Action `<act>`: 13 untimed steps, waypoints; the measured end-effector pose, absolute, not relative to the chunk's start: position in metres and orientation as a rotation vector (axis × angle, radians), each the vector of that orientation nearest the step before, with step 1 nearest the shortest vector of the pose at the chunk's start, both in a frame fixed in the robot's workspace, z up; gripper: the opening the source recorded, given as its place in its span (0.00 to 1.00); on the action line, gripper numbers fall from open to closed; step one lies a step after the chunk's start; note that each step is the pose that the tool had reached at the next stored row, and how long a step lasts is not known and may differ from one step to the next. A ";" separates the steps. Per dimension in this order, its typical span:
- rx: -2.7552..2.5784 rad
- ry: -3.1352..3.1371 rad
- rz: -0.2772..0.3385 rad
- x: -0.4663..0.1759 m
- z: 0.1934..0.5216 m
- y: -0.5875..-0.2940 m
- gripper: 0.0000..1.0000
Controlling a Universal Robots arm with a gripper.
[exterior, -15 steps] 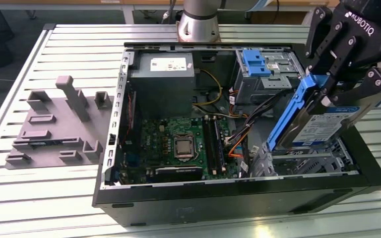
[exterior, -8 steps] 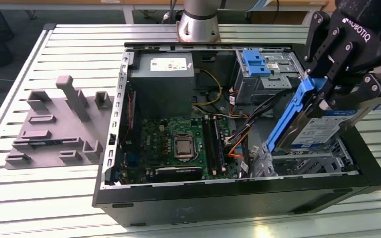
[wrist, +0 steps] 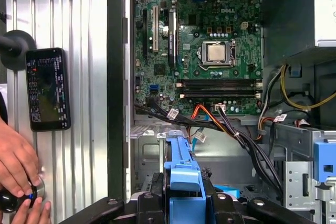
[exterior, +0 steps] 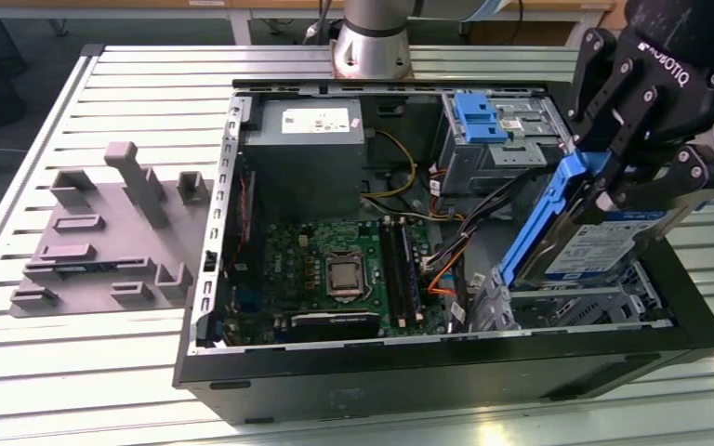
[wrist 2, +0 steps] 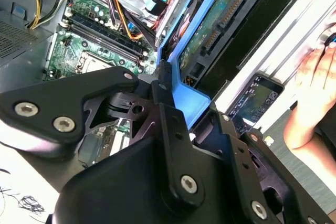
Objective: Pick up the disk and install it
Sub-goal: 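Insert the disk into the insertion slot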
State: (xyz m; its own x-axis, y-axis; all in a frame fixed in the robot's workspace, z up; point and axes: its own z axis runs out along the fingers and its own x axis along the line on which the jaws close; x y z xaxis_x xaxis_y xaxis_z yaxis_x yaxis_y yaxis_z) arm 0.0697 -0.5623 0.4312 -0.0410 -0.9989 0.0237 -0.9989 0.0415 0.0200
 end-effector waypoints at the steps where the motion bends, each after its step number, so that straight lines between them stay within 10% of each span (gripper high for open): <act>1: 2.154 -2.244 0.003 0.070 0.431 -0.562 0.36; 13: 2.154 -2.245 0.003 0.070 0.423 -0.563 0.36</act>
